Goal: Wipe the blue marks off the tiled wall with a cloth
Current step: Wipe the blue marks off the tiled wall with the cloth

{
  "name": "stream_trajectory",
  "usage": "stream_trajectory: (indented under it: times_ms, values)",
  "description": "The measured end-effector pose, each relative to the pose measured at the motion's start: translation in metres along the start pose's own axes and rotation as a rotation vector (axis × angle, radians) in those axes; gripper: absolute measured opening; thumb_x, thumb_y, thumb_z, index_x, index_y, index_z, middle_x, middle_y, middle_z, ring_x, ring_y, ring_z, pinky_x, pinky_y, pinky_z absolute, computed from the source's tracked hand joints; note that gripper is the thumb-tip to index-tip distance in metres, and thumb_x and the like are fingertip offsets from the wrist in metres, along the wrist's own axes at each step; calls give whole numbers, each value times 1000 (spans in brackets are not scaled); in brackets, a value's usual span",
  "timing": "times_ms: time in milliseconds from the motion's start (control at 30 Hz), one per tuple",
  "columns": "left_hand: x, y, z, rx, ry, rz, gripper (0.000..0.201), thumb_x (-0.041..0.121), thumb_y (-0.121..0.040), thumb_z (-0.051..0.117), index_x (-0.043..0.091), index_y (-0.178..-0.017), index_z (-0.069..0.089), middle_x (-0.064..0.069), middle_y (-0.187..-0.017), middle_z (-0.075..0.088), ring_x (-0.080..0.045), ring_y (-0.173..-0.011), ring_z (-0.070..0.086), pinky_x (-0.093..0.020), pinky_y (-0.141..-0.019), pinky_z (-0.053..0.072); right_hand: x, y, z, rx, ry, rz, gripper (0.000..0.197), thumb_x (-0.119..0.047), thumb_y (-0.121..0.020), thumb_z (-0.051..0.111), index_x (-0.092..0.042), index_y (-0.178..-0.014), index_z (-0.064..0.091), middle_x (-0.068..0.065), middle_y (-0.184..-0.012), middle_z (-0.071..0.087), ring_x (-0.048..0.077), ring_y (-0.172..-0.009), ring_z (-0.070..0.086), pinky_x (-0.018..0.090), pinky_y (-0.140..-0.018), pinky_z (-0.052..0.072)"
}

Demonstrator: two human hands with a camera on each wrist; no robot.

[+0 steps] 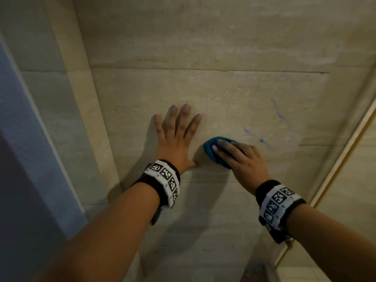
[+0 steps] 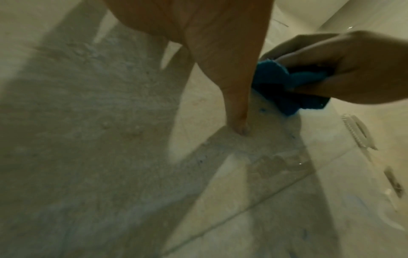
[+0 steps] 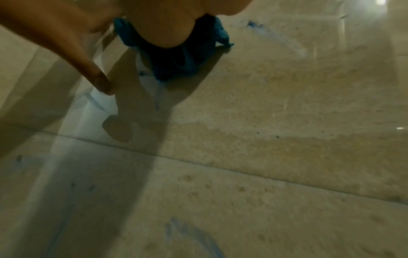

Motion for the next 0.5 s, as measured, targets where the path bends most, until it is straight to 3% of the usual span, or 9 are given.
stream_trajectory:
  times_ms: [167, 300, 367, 500]
  values:
    - [19, 12, 13, -3, -21, 97, 144, 77, -54, 69, 22, -147, -26, -10, -146, -44, -32, -136, -38, -64, -107, -19, 16, -13, -8, 59, -97, 67, 46, -6, -90, 48, -21, -134, 46, -1, -132, 52, 27, -93, 46, 41, -73, 49]
    - [21, 8, 27, -49, -26, 48, 150, 82, -53, 65, 18, -139, -40, -10, -142, -49, -33, -131, -45, -64, -103, -25, 18, -34, -11, 150, -127, 110, 39, -5, -92, 51, -21, -129, 50, 3, -127, 60, 27, -89, 45, 40, -73, 46]
    - [20, 7, 31, -35, -33, 41, 152, 84, -51, 65, 18, -140, -39, -11, -143, -48, -34, -132, -43, -64, -103, -25, 18, -31, -6, 160, -117, 112, 39, -6, -94, 51, -22, -129, 49, 2, -127, 61, 26, -86, 44, 39, -73, 44]
    - [21, 7, 30, 4, -46, 67, 152, 86, -45, 64, 20, -145, -31, -12, -147, -43, -35, -136, -37, -64, -104, -24, 3, -1, 15, 15, -100, -70, 34, -12, -103, 35, -23, -133, 46, -2, -132, 55, 26, -86, 44, 37, -70, 43]
Point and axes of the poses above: each hand's wrist, its own y-axis away from the middle knuckle, its own z-axis out of the palm, x = y × z, the point moved 7 cm from there along -y, towards the middle knuckle
